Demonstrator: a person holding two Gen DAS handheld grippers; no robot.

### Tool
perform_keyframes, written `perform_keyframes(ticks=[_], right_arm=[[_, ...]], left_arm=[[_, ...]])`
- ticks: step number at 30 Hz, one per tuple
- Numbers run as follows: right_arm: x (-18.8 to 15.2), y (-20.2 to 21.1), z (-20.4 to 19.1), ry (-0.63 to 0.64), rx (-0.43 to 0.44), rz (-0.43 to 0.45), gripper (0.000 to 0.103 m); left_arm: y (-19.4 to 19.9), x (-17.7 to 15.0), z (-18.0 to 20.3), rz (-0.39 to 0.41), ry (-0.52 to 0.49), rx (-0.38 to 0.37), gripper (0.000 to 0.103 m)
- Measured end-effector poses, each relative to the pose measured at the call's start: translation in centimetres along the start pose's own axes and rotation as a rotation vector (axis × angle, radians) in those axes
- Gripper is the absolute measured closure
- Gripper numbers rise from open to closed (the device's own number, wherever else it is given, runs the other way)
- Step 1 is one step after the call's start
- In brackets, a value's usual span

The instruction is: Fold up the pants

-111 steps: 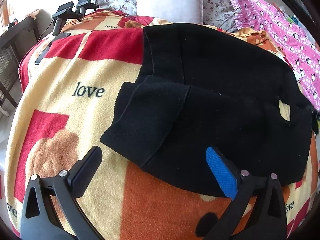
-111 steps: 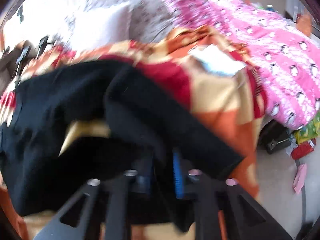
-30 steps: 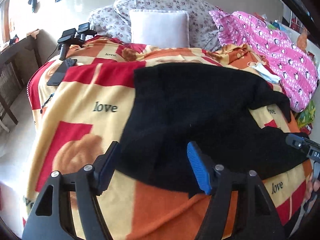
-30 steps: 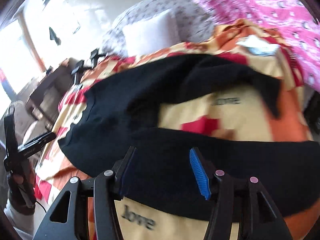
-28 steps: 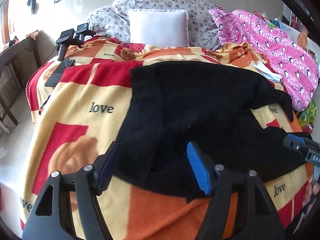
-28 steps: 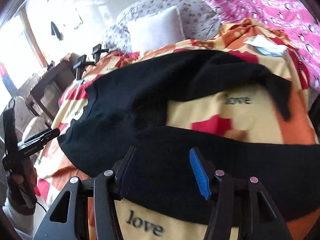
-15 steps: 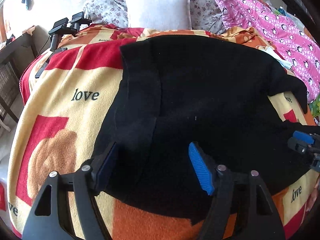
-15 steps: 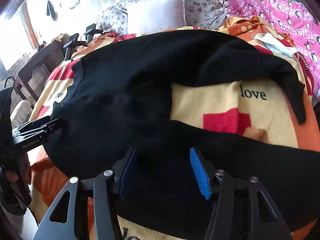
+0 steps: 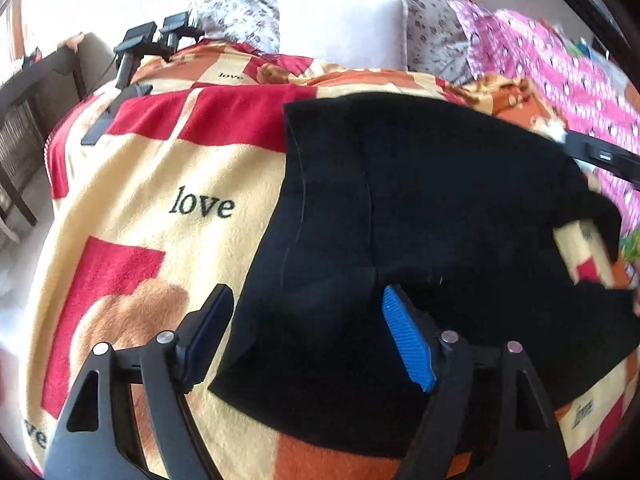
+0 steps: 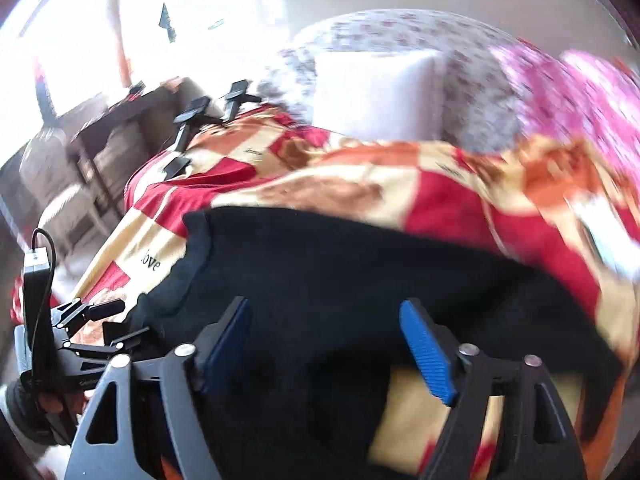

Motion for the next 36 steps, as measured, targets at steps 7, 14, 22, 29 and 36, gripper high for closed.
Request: perform_keyframes(ticks=[7, 14, 22, 29, 36], right_arm=[[4.2, -8.0, -1.3, 0.244, -0.015, -0.104, 0.021], [3.5, -11.6, -1.2, 0.329, -0.037, -0.194, 0.083], [3.0, -7.4, -2.0, 0.218, 0.055, -0.137, 0.095], [0.0, -2.0, -4.4, 0.111, 0.158, -0.055, 0.103], [-1.6, 1.2, -6.0, 0.134, 0.071, 0.031, 0.097]], left_arm=[[-1.3, 0.7, 0.8, -0.019, -0.055, 0.007, 0.02], [-2.0, 0.9, 0.6, -0.027, -0.047, -0.005, 0.014], [-1.6, 1.2, 0.7, -0.034, -0.042, 0.011, 0.013], [0.4, 1.2, -0.4, -0.007, -0.017, -0.002, 0.013], [1.8, 0.6, -2.4, 0.005, 0.026, -0.002, 0.013]])
Point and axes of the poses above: each gripper's, at about its wrist camera, not at the fingertips, and y roughly against the way its jaws point, z to its right, x to its top, the point moved 6 cm from there along -y, roughly the way its jaws point, and after that the axes turned 11 degrees about x, right-handed, at the moved point
